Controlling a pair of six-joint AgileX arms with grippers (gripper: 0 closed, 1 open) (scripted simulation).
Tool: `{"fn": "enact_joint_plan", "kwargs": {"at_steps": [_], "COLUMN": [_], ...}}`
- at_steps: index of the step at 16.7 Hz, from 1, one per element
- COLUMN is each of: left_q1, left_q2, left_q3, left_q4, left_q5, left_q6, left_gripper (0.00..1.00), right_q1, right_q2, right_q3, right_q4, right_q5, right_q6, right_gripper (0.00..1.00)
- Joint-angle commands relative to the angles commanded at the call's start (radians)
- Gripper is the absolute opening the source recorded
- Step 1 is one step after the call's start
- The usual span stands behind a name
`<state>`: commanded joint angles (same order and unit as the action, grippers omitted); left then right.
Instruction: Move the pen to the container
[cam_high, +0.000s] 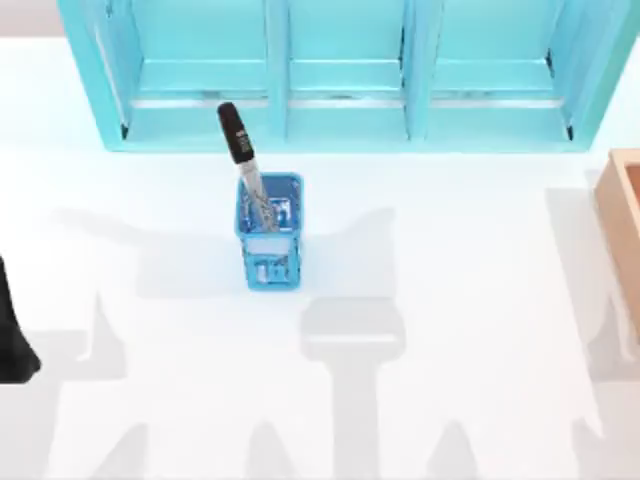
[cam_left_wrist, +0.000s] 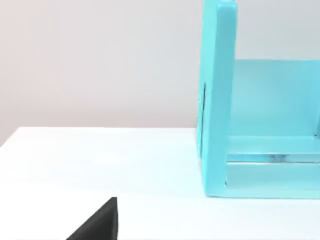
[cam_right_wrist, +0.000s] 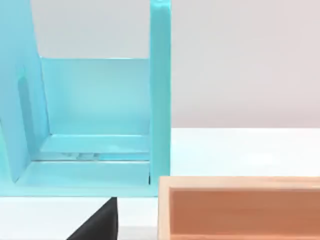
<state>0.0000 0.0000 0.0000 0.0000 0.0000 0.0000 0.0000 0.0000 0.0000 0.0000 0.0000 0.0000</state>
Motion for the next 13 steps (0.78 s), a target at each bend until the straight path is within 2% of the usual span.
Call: {"fn": "enact_joint_plan", "kwargs": {"at_steps": [6,9,13], "left_q1": [0.0,0.0,0.0], "left_q2": [0.0,0.0,0.0], "left_q3": [0.0,0.0,0.0], "left_q4": [0.0,0.0,0.0], "left_q5": [0.0,0.0,0.0], "left_q6": [0.0,0.0,0.0], "left_gripper": [1.0,1.0,1.0], "right_q1": [0.044,0.117,0.245], "right_q2": [0.106,0.297,0.681], "right_q3": [0.085,0.216,0.431], "right_q4": [0.019,0.046,0.082], "right_q5": [-0.016,-0.043,-0.093], "right_q6": [0.006,0.015,0.031], "right_gripper": [1.0,1.0,1.0]}}
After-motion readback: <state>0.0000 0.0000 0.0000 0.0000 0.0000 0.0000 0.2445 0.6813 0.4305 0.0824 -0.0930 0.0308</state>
